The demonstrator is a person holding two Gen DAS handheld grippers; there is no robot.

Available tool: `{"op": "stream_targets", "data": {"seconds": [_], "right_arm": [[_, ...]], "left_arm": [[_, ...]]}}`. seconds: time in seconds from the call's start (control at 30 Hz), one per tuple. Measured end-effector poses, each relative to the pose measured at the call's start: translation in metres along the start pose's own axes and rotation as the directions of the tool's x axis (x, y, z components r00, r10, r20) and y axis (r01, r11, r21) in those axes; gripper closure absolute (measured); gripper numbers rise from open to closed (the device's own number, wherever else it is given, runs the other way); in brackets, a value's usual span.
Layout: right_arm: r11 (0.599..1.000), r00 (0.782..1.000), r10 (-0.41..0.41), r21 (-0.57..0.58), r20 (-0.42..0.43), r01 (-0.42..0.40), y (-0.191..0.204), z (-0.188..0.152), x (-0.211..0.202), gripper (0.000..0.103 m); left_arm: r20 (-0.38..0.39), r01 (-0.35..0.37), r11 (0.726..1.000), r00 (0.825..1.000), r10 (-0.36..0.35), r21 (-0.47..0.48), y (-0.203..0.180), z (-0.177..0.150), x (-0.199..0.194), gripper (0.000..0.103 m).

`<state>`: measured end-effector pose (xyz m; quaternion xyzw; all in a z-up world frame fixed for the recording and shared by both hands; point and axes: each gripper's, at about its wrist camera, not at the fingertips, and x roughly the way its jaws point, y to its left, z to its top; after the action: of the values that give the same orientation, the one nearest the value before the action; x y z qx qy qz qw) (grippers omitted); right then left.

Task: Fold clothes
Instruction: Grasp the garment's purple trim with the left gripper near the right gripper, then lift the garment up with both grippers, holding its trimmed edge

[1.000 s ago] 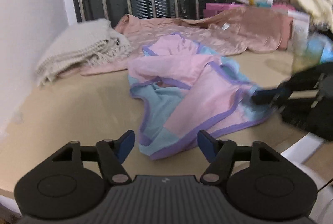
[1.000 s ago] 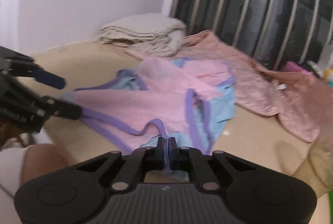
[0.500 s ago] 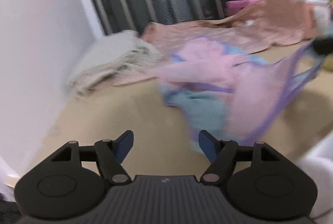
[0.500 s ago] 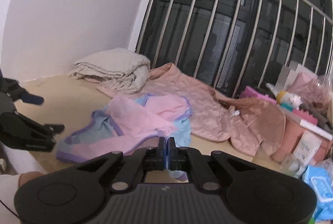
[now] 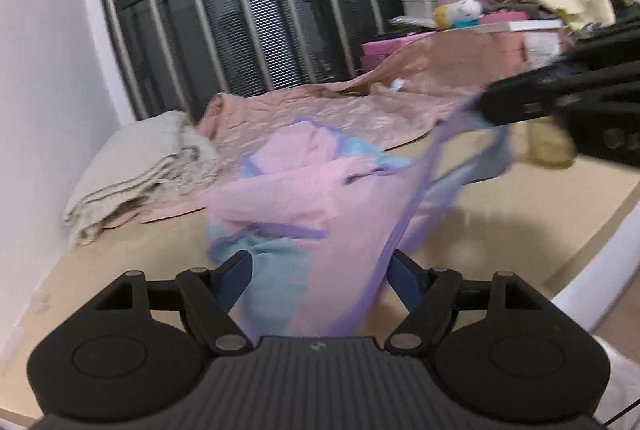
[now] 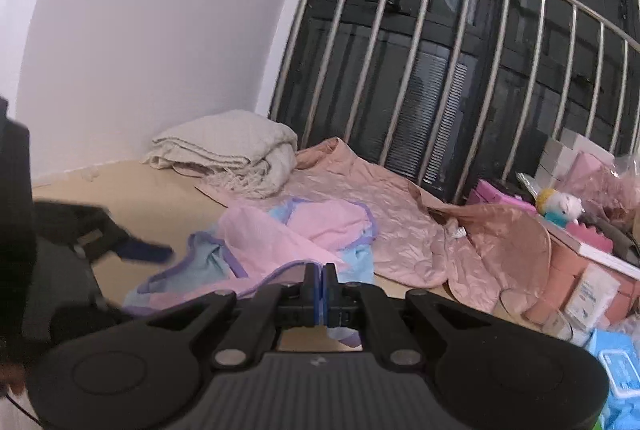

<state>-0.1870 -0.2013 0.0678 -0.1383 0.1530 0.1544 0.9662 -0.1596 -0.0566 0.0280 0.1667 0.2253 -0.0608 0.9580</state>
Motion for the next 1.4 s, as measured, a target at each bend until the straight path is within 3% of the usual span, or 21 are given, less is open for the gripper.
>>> {"op": "stream_targets", "data": {"seconds": [0.13,0.3,0.4,0.43,0.53,0.57,0.8,0.9,1.13,1.2,1.27,1.4], "right_arm": [[0.999,1.0,-0.013,0.032,-0.016,0.013,-0.007,-0.004,0.004,0.102],[1.0,1.0,-0.014,0.009,-0.026,0.014,-0.003,-0.008,0.007,0.102],[0.999,0.998,-0.028,-0.03,-0.05,0.026,0.003,-0.015,0.012,0.102],[0.998,0.997,-0.034,-0.047,-0.069,0.031,0.006,-0.019,0.015,0.102],[0.997,0.992,-0.027,-0.078,-0.125,0.017,0.015,-0.033,0.022,0.102],[0.995,0.989,-0.026,-0.094,-0.143,0.012,0.019,-0.038,0.024,0.102],[0.979,0.983,-0.064,-0.204,-0.174,0.028,0.042,-0.051,0.031,0.1],[0.973,0.982,-0.062,-0.228,-0.176,0.021,0.048,-0.051,0.033,0.091],[0.939,0.977,-0.12,-0.338,-0.175,0.055,0.068,-0.056,0.046,0.091],[0.926,0.978,-0.14,-0.37,-0.152,0.076,0.074,-0.058,0.045,0.093],[0.918,0.98,-0.164,-0.381,-0.117,0.108,0.078,-0.059,0.041,0.102],[0.937,0.976,-0.199,-0.308,-0.091,0.162,0.063,-0.053,0.031,0.102]], "left_arm": [[-0.073,-0.088,0.996,0.993,0.088,-0.002,0.02,-0.016,-0.001,0.028],[-0.078,-0.199,0.98,0.977,0.198,-0.007,0.033,-0.023,-0.012,0.028],[-0.063,-0.273,0.96,0.959,0.276,0.063,0.024,-0.028,-0.013,0.028],[-0.057,-0.285,0.955,0.955,0.29,0.084,0.021,-0.029,-0.013,0.035],[-0.066,-0.279,0.957,0.957,0.284,0.079,0.019,-0.024,-0.017,0.086],[-0.06,-0.268,0.961,0.96,0.272,0.069,0.02,-0.021,-0.02,0.095],[-0.021,-0.232,0.973,0.972,0.233,0.016,0.024,-0.009,-0.03,0.098],[-0.002,-0.222,0.974,0.975,0.222,-0.033,0.03,-0.005,-0.034,0.098],[0.026,-0.215,0.975,0.976,0.217,-0.054,0.03,-0.003,-0.042,0.098],[0.014,-0.228,0.973,0.973,0.229,-0.048,0.029,-0.009,-0.039,0.095],[0.002,-0.251,0.967,0.968,0.251,-0.034,0.026,-0.02,-0.035,0.082],[-0.028,-0.267,0.963,0.963,0.268,0.047,0.016,-0.045,-0.031,0.071]]}}
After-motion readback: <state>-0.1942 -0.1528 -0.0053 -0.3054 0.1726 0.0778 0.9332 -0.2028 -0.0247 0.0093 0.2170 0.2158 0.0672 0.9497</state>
